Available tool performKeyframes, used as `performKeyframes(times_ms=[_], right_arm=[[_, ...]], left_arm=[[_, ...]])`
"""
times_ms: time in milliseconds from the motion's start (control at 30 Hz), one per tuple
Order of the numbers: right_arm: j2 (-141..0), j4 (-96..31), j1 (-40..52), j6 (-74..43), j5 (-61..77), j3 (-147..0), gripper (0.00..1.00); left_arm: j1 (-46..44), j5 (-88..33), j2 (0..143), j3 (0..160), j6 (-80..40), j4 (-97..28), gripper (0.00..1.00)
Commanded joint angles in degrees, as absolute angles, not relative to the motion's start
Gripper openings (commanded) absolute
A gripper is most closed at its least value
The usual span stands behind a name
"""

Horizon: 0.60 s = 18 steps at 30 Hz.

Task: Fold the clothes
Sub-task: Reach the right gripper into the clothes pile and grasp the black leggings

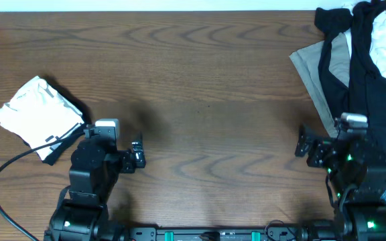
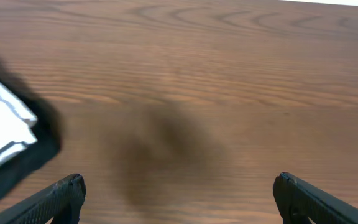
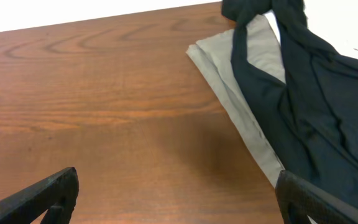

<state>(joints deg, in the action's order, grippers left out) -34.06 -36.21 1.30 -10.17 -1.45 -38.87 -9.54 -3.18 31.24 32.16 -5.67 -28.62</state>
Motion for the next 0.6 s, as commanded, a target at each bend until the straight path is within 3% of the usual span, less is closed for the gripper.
performKeyframes(times_ms=[0, 33, 100, 333, 567], right_arm=[[-35.8, -35.5, 0.7, -7.8, -5.1, -40.5, 0.99], [-36.8, -35.4, 0.5, -7.1, -9.1, -40.5, 0.98], [-40.1, -35.4, -1.1, -7.8, -16.4, -40.6, 0.86], [-60.1, -37.1, -11.9, -10.7, -17.0, -42.3, 0.87], [-74.6, -34.8, -16.4, -10.7, -21.3, -42.4, 0.76]], left_arm=[[-9.5, -7.3, 31.2, 33.5, -8.4, -29.6, 0.98], [-9.5, -7.3, 31.2, 33.5, -9.0, -29.8, 0.98], [-9.5, -7.3, 31.2, 33.5, -10.2, -30.2, 0.98], [-9.5, -7.3, 31.2, 33.5, -10.2, -31.1, 0.98], [-9.5, -7.3, 31.2, 33.5, -10.2, -31.3, 0.98]])
